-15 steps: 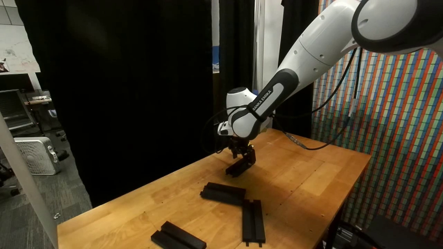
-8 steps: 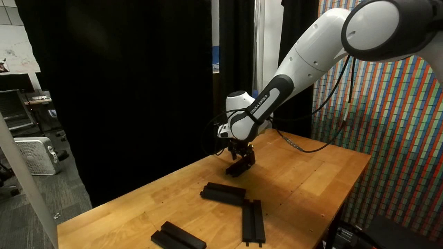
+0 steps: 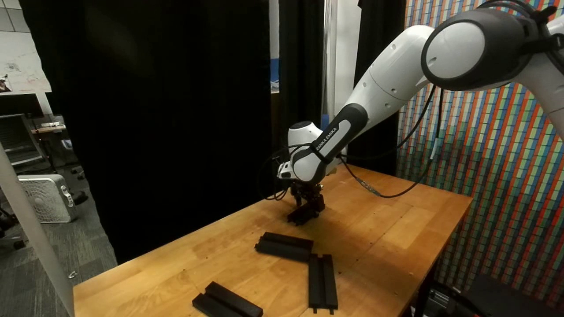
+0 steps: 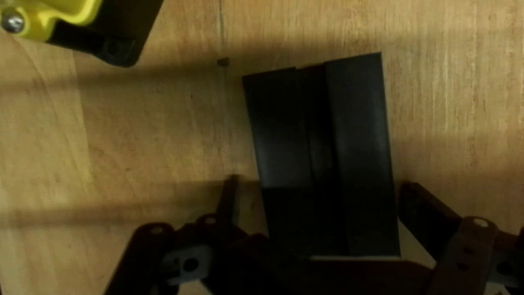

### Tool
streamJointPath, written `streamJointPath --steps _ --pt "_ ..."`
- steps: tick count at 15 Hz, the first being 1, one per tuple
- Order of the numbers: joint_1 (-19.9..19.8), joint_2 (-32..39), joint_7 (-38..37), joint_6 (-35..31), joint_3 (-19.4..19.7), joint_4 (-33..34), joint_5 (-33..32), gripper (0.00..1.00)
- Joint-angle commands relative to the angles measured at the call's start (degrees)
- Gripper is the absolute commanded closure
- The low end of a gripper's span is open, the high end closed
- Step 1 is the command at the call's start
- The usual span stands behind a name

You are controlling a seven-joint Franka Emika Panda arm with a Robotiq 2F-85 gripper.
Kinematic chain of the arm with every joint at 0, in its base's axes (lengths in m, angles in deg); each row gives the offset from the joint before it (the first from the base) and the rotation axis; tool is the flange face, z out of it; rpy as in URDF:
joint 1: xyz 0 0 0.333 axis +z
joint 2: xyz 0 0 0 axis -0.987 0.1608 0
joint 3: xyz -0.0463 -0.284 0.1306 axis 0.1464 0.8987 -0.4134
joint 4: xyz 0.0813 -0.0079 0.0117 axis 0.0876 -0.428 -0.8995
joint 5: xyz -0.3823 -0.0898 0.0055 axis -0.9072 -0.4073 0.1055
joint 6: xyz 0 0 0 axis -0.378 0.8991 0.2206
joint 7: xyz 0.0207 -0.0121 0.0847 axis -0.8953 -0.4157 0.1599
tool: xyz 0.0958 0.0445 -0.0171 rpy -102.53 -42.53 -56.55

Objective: Arrange the black objects together

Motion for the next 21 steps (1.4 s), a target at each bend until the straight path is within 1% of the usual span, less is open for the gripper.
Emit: streamJointPath --steps 1,2,3,4,5,7,10,12,15,17,21 --pt "-0.72 1.43 1.71 1.22 -0.41 2.72 1.31 0.25" --pt "-0.75 1.48 1.74 1.17 -0.39 2.81 1.31 0.26" --pt "-0.66 1.32 1.54 1.87 -0.34 2.83 1.4 0.32" --pt "-0.45 1.25 1.2 2.72 -0.22 2.93 1.37 0.41" --pt "-0.17 0.95 0.66 2.97 -0.02 2.97 1.19 0.48" --pt "0.12 0.39 -0.03 4.81 0.03 3.37 1.39 0.54" --pt "1.17 -0.77 -2.36 7.77 0.51 3.22 1.1 0.55" --pt "2.48 -1.85 -6.37 11.82 0.98 3.46 1.11 0.55" --pt "4.74 -4.13 -16.59 19.63 0.57 4.1 2.59 0.55" --pt "5.69 -5.68 -22.84 23.32 -0.5 4.24 4.32 0.55" --pt "7.81 -9.48 -35.66 27.03 -2.52 2.93 8.12 0.55"
